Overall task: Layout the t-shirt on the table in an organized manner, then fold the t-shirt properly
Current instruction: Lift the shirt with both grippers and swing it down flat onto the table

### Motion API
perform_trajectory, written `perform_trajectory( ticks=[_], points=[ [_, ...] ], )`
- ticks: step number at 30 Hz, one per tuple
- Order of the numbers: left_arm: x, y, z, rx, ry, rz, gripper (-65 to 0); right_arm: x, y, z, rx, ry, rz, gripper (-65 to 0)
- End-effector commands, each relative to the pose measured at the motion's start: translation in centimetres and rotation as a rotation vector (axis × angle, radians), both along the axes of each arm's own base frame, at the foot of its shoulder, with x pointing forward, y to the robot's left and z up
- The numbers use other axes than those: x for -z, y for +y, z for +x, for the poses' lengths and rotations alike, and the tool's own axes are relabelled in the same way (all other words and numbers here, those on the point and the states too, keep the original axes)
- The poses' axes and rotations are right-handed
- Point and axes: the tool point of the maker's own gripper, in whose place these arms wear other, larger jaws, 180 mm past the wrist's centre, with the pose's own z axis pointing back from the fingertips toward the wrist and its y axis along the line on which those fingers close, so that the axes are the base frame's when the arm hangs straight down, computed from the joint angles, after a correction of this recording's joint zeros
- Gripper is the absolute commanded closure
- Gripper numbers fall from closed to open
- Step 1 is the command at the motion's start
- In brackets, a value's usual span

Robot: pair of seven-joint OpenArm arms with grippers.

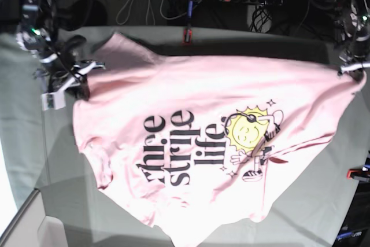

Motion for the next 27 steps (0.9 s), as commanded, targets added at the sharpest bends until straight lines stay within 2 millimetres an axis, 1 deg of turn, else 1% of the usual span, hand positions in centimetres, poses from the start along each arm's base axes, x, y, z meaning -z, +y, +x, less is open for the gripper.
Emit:
perform_trajectory(
  ticks=[1, 3, 5, 8, 9, 10, 13, 17, 19, 20, 22, 25, 27],
  points=[
    [-3.1, 0.6, 1.3, 0.017, -0.076, 0.065, -0.1, -2.3, -0.2, 0.5, -0.021, -0.077, -0.018, 0.0],
    [-5.5, -0.1, 2.2, 0.043, -0.133, 0.092, -0.1, -4.7, -0.2, 0.4, -0.027, -0.140, -0.035, 0.0],
    [-7.3, -0.6, 2.8, 0.064, -0.176, 0.112, -0.1, -6.7, -1.0, 0.5, 0.006, -0.192, -0.057, 0.0],
    [-10.9, -1.7, 4.1, 0.096, -0.266, 0.144, -0.1, -8.3, -2.1, 0.8, 0.041, -0.236, -0.077, 0.0],
    [-12.7, -2.2, 4.9, 0.111, -0.313, 0.162, -0.1, -8.5, -2.6, 0.8, 0.055, -0.241, -0.085, 0.0],
    [-14.5, -2.5, 5.6, 0.126, -0.358, 0.183, -0.1, -9.1, -3.1, 1.2, 0.065, -0.260, -0.093, 0.0],
    [-18.8, -2.9, 7.6, 0.170, -0.455, 0.242, -0.1, -11.1, -5.0, 2.4, 0.117, -0.323, -0.116, 0.0],
    [-21.8, -3.2, 10.3, 0.215, -0.480, 0.225, -0.1, -14.4, -6.8, 4.2, 0.171, -0.429, -0.137, 0.0],
    [-23.0, -3.5, 11.4, 0.228, -0.498, 0.208, -0.1, -16.0, -7.4, 5.0, 0.189, -0.479, -0.142, 0.0],
    [-23.6, -3.6, 11.8, 0.232, -0.512, 0.204, -0.1, -16.6, -7.4, 5.4, 0.186, -0.499, -0.142, 0.0],
    [-25.7, -3.9, 12.9, 0.238, -0.566, 0.201, -0.1, -18.1, -7.1, 6.3, 0.157, -0.546, -0.151, 0.0],
    [-28.9, -5.8, 15.0, 0.289, -0.645, 0.189, -0.1, -20.8, -6.2, 7.7, 0.097, -0.631, -0.165, 0.0],
    [-30.9, -6.7, 15.9, 0.317, -0.680, 0.186, -0.1, -22.7, -5.7, 8.6, 0.079, -0.690, -0.167, 0.0]
  ],
)
